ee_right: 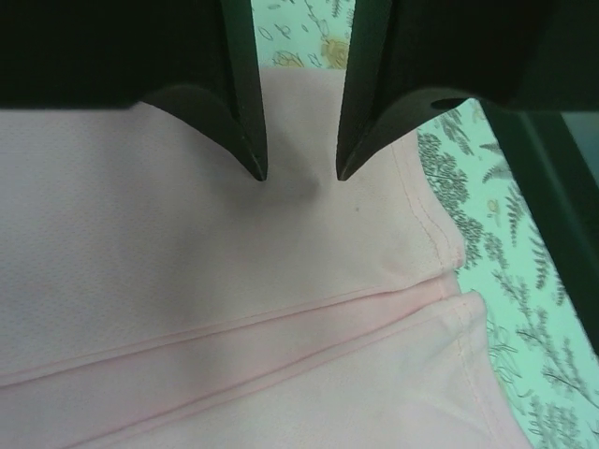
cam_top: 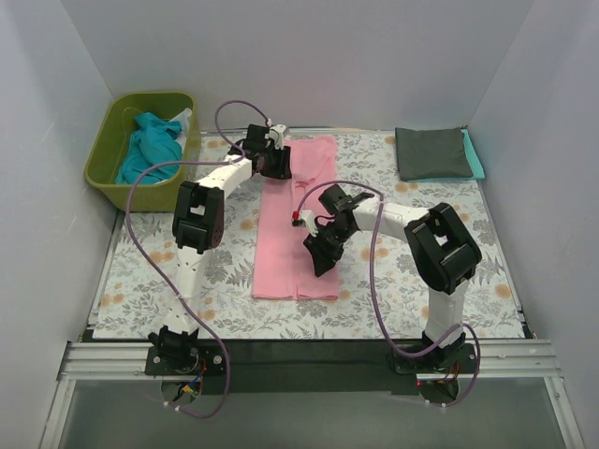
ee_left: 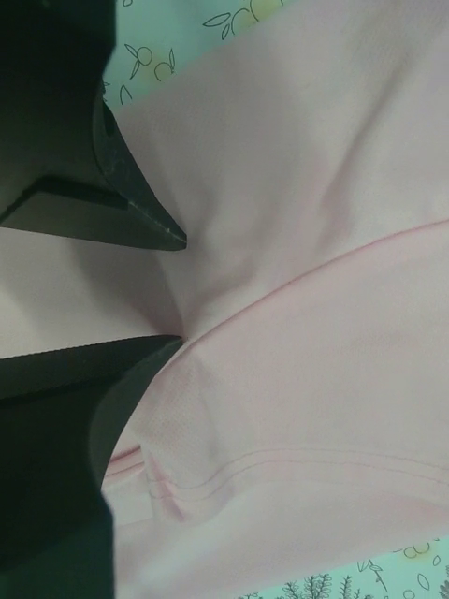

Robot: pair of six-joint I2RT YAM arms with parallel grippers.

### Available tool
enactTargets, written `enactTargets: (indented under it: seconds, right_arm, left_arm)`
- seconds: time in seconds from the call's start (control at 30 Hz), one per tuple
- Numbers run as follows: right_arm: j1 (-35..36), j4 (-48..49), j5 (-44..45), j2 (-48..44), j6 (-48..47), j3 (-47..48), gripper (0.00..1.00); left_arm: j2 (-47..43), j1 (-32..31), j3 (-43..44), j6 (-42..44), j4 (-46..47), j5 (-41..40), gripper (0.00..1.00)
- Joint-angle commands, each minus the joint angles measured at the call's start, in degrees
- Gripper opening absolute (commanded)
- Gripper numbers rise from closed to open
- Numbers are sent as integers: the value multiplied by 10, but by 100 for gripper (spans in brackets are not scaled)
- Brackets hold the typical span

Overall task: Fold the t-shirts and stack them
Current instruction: Fold the tshirt

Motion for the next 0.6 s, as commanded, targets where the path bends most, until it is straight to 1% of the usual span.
enactTargets:
  seconds: [0.0,0.03,0.07,0.1,0.13,0.17,0.23,0.27,0.3,0.33,0.37,0.4,0.43,0.47,0.5,0.53,0.57]
  right_arm:
    - [-2,2,93,-35,-29,7,38]
    - [-3,-4,96,-52,-31,6,40]
    - [-3,-7,99,-88,-34,4,43]
    - [-2,-15,104,-108,-43,-1,46]
    - [-2,-18,104,-129,-48,-7,48]
    - [-2,-17,105,-170,-52,-13,52]
    - [-1,-22,106,-207,-69,-37,56]
    - [-1,-25,106,-243,-78,-45,58]
    - [5,-27,113,-260,-87,-65,58]
    - [9,-27,119,-276,-97,-79,57]
    - [13,-27,127,-307,-123,-93,54]
    - [24,-26,144,-320,-131,-107,53]
    - [32,-22,153,-345,-148,-136,51]
    - [42,-8,169,-368,-158,-167,50]
    - [56,-2,180,-379,-164,-181,49]
    - [64,5,195,-386,-169,-193,48]
    - [73,12,201,-396,-176,-219,47]
  left_arm:
    - [-42,3,-1,11,-10,13,41]
    - [-75,3,-2,8,-9,17,43]
    - [-92,6,-1,4,-8,22,50]
    - [-107,8,-3,-4,-4,33,52]
    - [-128,12,-3,-8,-5,44,53]
    - [-166,20,-5,-15,-5,76,54]
    - [-215,28,-35,-28,0,114,55]
    - [-239,36,-55,-29,5,130,56]
    - [-305,41,-89,-25,19,166,56]
    - [-339,44,-166,-3,30,183,56]
    - [-384,48,-219,16,38,196,55]
    - [-463,48,-266,48,45,227,54]
    - [-511,48,-368,101,50,236,51]
    - [-593,49,-457,118,65,224,48]
    - [-636,49,-501,130,66,229,48]
    - [-702,49,-536,150,48,245,49]
    - [-737,48,-603,185,31,250,49]
